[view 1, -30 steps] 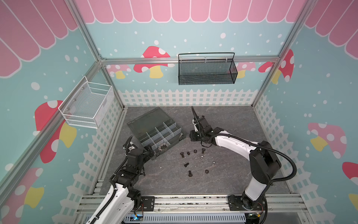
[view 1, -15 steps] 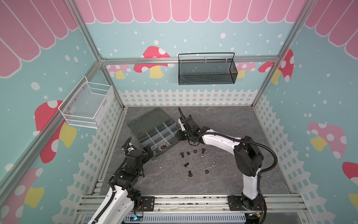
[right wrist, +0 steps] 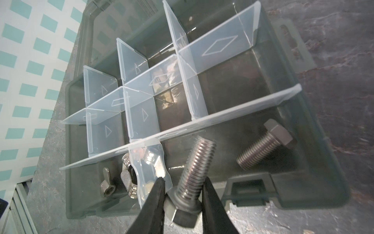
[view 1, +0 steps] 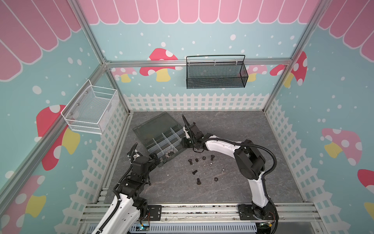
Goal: Sort the screws and nuts into containers
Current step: 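Carry the silver bolt with the right gripper into the organizer and release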
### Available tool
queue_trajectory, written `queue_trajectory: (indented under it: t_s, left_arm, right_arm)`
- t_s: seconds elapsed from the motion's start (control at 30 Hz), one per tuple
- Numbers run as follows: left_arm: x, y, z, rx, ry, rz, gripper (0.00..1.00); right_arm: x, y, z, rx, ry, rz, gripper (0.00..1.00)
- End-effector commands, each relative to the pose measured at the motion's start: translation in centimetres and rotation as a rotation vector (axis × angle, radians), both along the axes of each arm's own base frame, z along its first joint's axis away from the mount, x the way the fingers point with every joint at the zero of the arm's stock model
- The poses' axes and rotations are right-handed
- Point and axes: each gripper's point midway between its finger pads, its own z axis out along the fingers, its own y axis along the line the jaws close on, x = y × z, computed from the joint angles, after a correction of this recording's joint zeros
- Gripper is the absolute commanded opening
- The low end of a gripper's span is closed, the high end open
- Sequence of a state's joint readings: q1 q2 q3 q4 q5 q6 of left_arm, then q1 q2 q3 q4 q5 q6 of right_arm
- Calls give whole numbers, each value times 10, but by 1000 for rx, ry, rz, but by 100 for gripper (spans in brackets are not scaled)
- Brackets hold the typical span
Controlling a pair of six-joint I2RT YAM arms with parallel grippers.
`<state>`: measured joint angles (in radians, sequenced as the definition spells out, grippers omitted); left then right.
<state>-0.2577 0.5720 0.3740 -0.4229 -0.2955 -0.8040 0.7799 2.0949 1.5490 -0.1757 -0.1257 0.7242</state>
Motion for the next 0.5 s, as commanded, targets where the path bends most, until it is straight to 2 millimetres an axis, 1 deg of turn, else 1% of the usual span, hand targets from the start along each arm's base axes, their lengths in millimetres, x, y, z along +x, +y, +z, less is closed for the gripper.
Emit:
queue_trajectory:
  t_s: [0.0,0.17,0.3,0.37,0.47]
  left_arm:
    - [-1,5,1,10,1,20,100]
    - [-1,5,1,9,-1,20,100]
    - [-1,5,1,8,-1,22,100]
    - [-1,5,1,8,-2,22,100]
    - [-1,5,2,6,-2,23,100]
  right_arm:
    - [5,12,3,33,-9,-3,13]
    - [4,12,3,33,-4,0,29]
    - [3,10,4,27,-7,-1,40]
    - [3,9,6,23,-13,-1,43]
    - [4,7,11,17,-27,-5,45]
